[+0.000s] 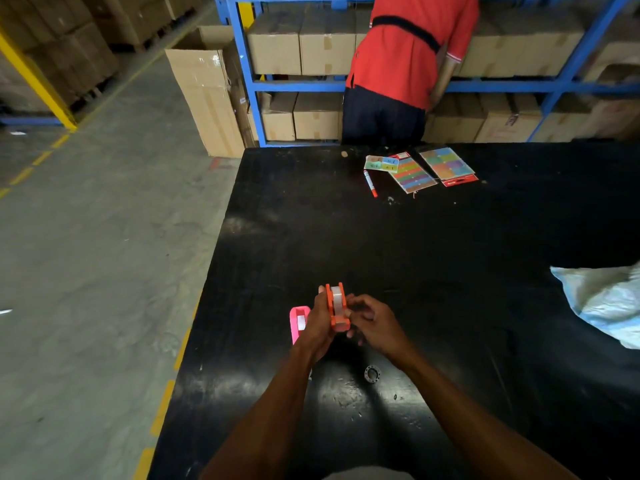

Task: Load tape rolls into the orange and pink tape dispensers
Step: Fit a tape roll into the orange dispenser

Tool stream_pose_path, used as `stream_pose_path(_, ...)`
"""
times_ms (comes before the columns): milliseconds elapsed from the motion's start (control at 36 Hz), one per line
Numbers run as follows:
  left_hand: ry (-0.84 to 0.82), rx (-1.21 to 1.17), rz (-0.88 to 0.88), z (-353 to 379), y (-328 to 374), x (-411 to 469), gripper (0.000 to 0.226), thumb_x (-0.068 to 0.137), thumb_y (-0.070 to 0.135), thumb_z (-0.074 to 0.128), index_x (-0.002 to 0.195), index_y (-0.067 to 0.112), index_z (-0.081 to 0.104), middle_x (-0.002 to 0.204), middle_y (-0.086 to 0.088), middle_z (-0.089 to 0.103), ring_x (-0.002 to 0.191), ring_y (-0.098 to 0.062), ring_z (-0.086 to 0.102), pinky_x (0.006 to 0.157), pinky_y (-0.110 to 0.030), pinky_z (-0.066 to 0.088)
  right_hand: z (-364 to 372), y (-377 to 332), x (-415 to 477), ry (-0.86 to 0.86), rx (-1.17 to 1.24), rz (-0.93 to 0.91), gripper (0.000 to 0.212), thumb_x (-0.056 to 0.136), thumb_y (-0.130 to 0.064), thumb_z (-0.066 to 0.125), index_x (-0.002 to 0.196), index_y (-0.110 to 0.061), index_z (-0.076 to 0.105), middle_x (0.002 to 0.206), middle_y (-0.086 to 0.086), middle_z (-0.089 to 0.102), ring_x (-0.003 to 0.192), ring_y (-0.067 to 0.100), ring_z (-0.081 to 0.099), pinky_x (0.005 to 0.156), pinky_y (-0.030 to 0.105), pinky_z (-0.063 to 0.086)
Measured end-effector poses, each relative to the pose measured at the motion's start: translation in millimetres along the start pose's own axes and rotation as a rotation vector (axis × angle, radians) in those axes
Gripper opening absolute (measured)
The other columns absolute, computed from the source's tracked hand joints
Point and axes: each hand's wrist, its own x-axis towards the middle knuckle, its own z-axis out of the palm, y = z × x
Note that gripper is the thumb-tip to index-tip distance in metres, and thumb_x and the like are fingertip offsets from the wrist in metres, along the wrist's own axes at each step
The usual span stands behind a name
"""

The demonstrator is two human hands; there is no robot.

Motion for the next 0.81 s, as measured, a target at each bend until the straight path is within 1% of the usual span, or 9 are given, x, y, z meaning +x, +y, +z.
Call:
stream_pose_path(83,0.05,0.121,0.016,-1.0,-3.9,4.6,0.073,0.096,0.066,0.024,0.103,0.002,0.06,0.072,-0.018,0.067,0.054,-0.023,0.063,0.052,-0.028,0.052,-2.5,13.4,4.9,-0.012,-0.005,0.038,0.02,0.094,-0.018,0.068,0.113,-0.02,0.061,0.087,0.009,0.076,0.065,0.02,0.07,0.052,0.028,0.053)
stream_pose_path(167,0.261,0.203,0.067,-1.7,-5.6,7.1,0.043,0.102,0.047,0.035,0.112,0.006,0.047,0.088,-0.014,0.066,0.064,-0.019,0.067,0.051,-0.028,0.055,-4.4,27.7,10.0,-0.011,-0.041,0.06,0.019,0.092,-0.014,0.069,0.11,-0.019,0.061,0.082,0.011,0.074,0.063,0.02,0.069,0.052,0.028,0.052)
stream_pose_path(278,0.337,0.351,0.079,-4.1,-10.8,6.8,0.025,0.1,0.012,0.049,0.117,-0.004,0.057,0.114,-0.028,0.067,0.097,-0.036,0.067,0.089,-0.052,0.057,-6.8,45.0,16.3,0.022,-0.098,0.097,0.015,0.092,-0.013,0.069,0.1,-0.022,0.062,0.077,0.011,0.074,0.059,0.018,0.067,0.052,0.03,0.053)
stream_pose_path(333,0.327,0.37,0.044,-5.2,-14.9,2.9,0.024,0.095,0.001,0.052,0.116,-0.003,0.062,0.114,-0.026,0.069,0.104,-0.038,0.068,0.095,-0.05,0.055,-7.4,51.9,19.6,0.031,-0.123,0.123,0.013,0.09,-0.017,0.071,0.098,-0.021,0.062,0.077,0.011,0.075,0.057,0.015,0.067,0.051,0.027,0.052)
stream_pose_path(444,0.273,0.443,0.049,-7.2,-25.9,-0.9,0.025,0.093,-0.004,0.053,0.114,-0.002,0.067,0.104,-0.019,0.072,0.092,-0.027,0.069,0.082,-0.035,0.058,-5.3,61.5,24.2,0.027,-0.178,0.133,0.014,0.087,-0.021,0.075,0.096,-0.021,0.064,0.072,0.005,0.074,0.055,0.011,0.067,0.052,0.024,0.051)
stream_pose_path(583,0.234,0.471,0.046,-6.6,-31.8,2.2,0.023,0.094,0.002,0.054,0.102,0.018,0.069,0.095,-0.009,0.071,0.08,-0.017,0.07,0.069,-0.018,0.057,3.9,71.4,29.7,0.012,-0.164,0.124,0.009,0.09,-0.021,0.071,0.095,-0.016,0.066,0.072,0.002,0.072,0.055,0.011,0.065,0.054,0.024,0.051)
stream_pose_path(667,0.206,0.455,0.016,-8.2,-36.0,7.6,0.019,0.094,0.005,0.057,0.106,0.011,0.071,0.086,-0.004,0.074,0.066,-0.004,0.072,0.059,-0.012,0.056,6.6,77.0,33.6,0.021,-0.19,0.108,0.009,0.093,-0.024,0.068,0.096,-0.016,0.066,0.07,-0.001,0.07,0.05,0.002,0.063,0.052,0.019,0.052)
stream_pose_path(722,0.194,0.453,0.009,-8.2,-37.6,12.1,0.023,0.094,0.003,0.056,0.114,0.002,0.068,0.085,-0.002,0.073,0.064,-0.001,0.072,0.058,-0.011,0.055,6.6,80.2,36.7,0.018,-0.21,0.113,0.011,0.094,-0.025,0.066,0.096,-0.014,0.067,0.075,0.003,0.072,0.055,0.007,0.066,0.056,0.024,0.056)
stream_pose_path(806,0.169,0.452,0.006,-6.6,-41.8,19.6,0.024,0.094,0.001,0.055,0.115,0.003,0.067,0.098,-0.013,0.073,0.075,-0.009,0.072,0.067,-0.017,0.059,5.0,86.7,40.2,0.021,-0.221,0.135,0.007,0.096,-0.019,0.063,0.096,-0.014,0.068,0.081,0.009,0.073,0.069,0.024,0.072,0.064,0.035,0.06)
